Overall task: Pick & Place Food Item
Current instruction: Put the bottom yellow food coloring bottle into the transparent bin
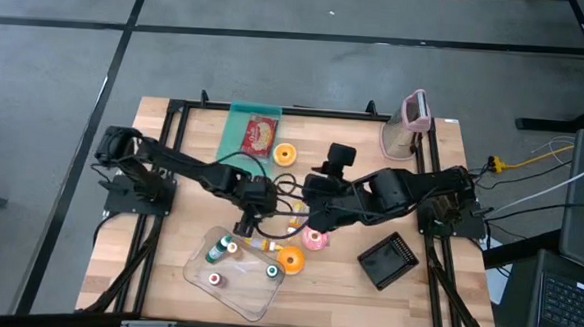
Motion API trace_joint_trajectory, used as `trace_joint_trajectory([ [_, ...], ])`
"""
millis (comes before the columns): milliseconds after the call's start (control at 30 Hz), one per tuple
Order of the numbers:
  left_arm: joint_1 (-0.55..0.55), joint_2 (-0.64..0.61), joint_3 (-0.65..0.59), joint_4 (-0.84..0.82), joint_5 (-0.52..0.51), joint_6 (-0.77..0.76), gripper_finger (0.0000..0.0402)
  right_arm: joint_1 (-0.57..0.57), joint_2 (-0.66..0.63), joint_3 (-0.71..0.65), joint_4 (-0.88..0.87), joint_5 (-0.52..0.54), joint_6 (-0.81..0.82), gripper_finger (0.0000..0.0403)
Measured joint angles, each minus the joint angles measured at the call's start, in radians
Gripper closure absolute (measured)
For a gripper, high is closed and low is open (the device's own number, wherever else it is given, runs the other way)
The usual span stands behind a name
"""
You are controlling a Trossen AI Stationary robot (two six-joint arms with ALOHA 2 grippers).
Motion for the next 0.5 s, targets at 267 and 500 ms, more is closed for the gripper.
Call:
trace_joint_trajectory([
  [267, -0.019, 0.112, 0.144, -0.130, 0.222, -0.035, 0.0196, 0.022, -0.003, 0.000, -0.075, 0.030, 0.083, 0.0228],
  [500, -0.039, 0.189, 0.164, -0.138, 0.283, -0.090, 0.0181, 0.035, -0.002, 0.000, -0.102, 0.048, 0.113, 0.0229],
])
